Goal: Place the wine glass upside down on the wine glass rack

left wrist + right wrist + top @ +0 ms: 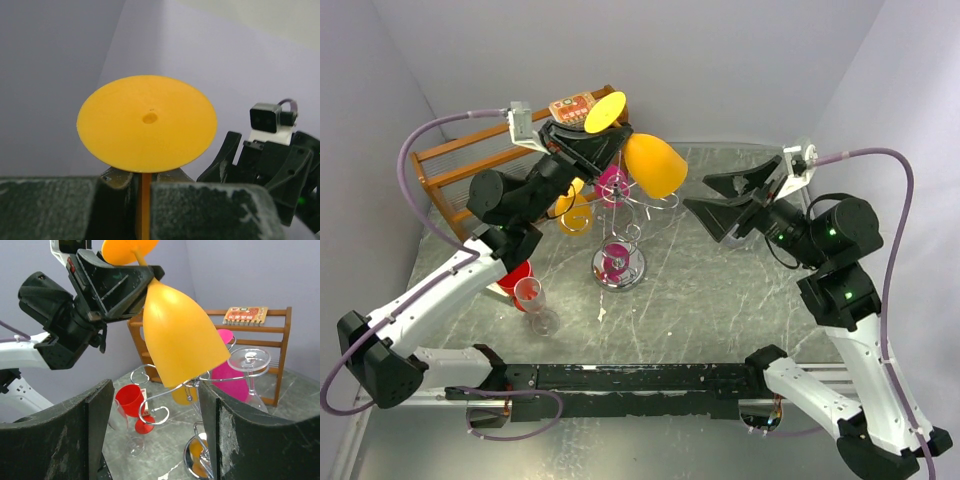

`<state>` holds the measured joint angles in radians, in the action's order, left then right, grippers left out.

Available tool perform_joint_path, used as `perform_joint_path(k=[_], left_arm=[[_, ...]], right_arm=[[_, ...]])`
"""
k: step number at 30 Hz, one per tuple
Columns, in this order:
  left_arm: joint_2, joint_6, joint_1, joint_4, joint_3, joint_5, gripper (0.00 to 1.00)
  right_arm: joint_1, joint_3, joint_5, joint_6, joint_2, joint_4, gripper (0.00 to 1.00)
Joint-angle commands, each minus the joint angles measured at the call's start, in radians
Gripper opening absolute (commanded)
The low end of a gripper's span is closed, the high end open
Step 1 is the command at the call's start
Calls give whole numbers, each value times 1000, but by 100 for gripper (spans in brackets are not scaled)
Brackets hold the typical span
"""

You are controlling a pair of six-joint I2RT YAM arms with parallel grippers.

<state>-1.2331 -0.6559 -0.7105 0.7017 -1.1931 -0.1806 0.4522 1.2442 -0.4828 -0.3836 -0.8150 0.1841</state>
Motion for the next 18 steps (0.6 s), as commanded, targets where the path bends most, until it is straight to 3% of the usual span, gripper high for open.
perform_joint_path(k=[1, 8, 13, 18], left_arm=[[-33, 163, 3, -3, -75, -161, 7], [-98, 263, -6, 80, -124, -446, 7], [-120, 378, -21, 44, -144, -474, 7], [-142, 458, -29, 43, -148, -522, 7]], right_arm=[[3, 62, 15, -34, -7, 5, 67], [3, 143, 89, -100, -30, -59, 66], [3, 166, 97, -220, -72, -129, 66], [3, 213, 169, -320, -133, -93, 66]])
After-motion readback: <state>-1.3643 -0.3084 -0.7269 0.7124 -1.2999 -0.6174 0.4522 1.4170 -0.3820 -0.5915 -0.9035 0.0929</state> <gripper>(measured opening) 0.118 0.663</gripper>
